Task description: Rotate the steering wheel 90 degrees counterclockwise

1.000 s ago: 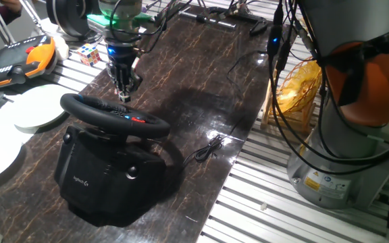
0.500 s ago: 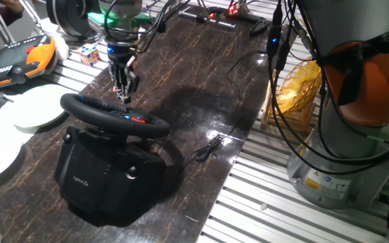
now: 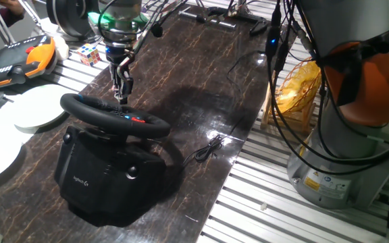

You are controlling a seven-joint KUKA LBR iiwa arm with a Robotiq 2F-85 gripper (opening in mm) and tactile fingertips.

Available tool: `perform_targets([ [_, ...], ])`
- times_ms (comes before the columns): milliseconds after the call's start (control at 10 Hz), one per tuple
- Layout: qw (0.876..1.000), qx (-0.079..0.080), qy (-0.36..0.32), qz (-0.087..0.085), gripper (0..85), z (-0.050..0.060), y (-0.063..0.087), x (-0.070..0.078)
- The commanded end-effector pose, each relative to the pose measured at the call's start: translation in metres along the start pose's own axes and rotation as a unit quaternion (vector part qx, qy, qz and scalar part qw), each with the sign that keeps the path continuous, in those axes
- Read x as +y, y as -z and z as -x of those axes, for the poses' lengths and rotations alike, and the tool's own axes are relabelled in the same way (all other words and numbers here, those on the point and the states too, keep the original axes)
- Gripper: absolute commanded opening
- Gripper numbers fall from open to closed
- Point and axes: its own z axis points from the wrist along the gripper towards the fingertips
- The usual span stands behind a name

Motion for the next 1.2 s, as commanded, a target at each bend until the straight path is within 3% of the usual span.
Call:
perform_targets([
  [0,1.000,0.003,-0.003,-0.002,39.3,-0.001,0.000,0.000],
  [500,0.999,0.015,-0.030,-0.010,49.3,-0.004,-0.004,0.001],
  [1100,0.999,0.015,-0.041,-0.011,49.7,-0.013,-0.012,0.000],
])
